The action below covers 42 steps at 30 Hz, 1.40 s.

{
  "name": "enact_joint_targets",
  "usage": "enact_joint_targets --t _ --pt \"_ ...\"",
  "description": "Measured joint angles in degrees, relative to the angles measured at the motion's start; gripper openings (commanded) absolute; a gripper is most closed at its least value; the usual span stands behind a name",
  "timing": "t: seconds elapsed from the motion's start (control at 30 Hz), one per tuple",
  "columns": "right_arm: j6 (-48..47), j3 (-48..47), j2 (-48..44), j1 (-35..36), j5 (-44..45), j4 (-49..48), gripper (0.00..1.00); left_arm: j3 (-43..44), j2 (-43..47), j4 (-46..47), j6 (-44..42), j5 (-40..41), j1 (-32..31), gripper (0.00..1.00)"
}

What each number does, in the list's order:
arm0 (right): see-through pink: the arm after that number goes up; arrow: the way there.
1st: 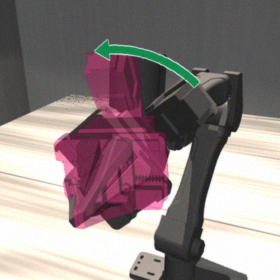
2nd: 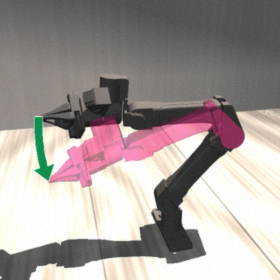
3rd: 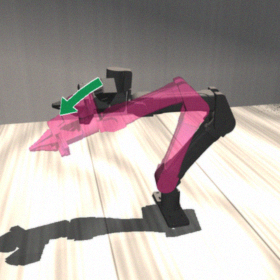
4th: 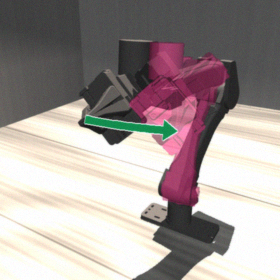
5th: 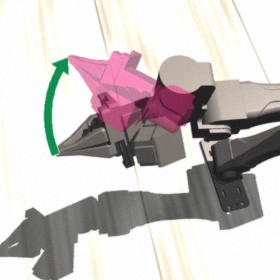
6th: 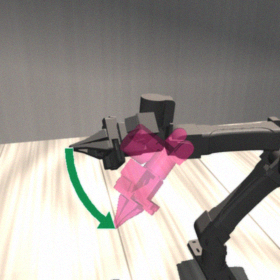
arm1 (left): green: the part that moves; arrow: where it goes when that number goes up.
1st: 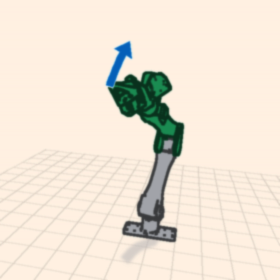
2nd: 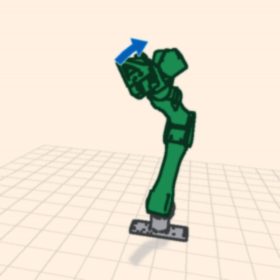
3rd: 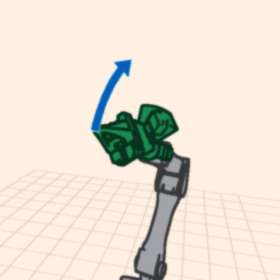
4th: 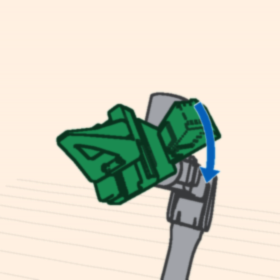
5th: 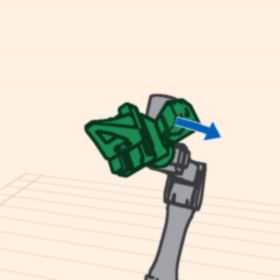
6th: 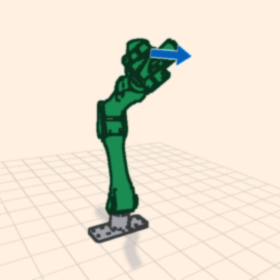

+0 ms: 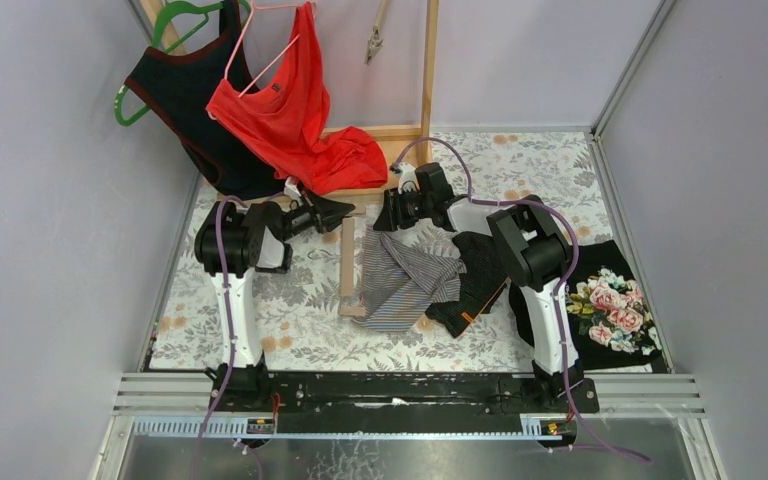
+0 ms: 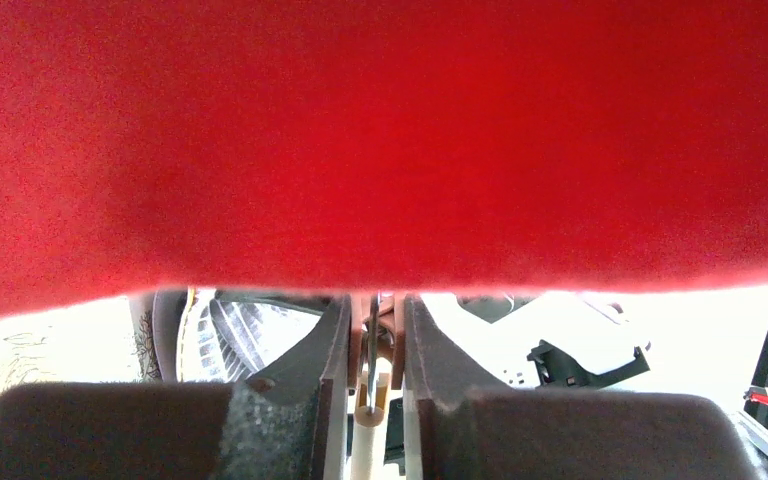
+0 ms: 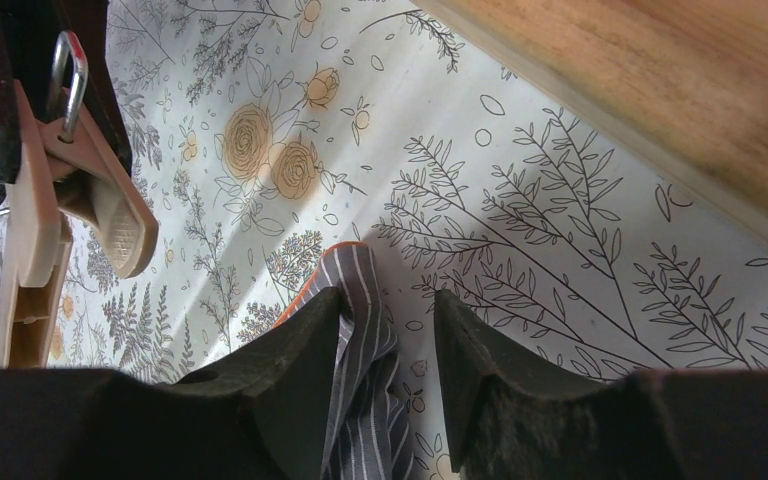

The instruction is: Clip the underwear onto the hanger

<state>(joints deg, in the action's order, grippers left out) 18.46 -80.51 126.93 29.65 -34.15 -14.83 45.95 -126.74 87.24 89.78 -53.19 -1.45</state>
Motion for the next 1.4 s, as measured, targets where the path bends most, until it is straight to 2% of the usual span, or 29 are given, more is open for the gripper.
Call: enact_joint_targets --t 0.4,0.63,0.7,1.1,1.4 --pt "0.24 0.0 0.0 0.04 0.0 0.0 0.26 0.0 0.0 0.02 0.0 -0.02 0.0 0.0" --pt "0.81 0.0 0.0 0.04 -0.09 -0.02 0.03 0.0 -0.15 0.04 0.0 -0.57 0.0 0.0" --pt "1.07 0.0 0.0 0.04 -0.55 -0.15 0.0 0.0 -0.35 0.02 0.0 -0.85 0.0 0.0" --pt "4.76 1.55 -4.63 -0.63 -5.27 -2.34 0.0 0.09 -0.61 0.04 -0.11 -2.64 0.0 0.0" --pt "11.82 5.14 -8.83 -6.73 -14.56 -10.4 0.0 2.12 -0.61 0.07 -0.92 -3.23 0.0 0.0"
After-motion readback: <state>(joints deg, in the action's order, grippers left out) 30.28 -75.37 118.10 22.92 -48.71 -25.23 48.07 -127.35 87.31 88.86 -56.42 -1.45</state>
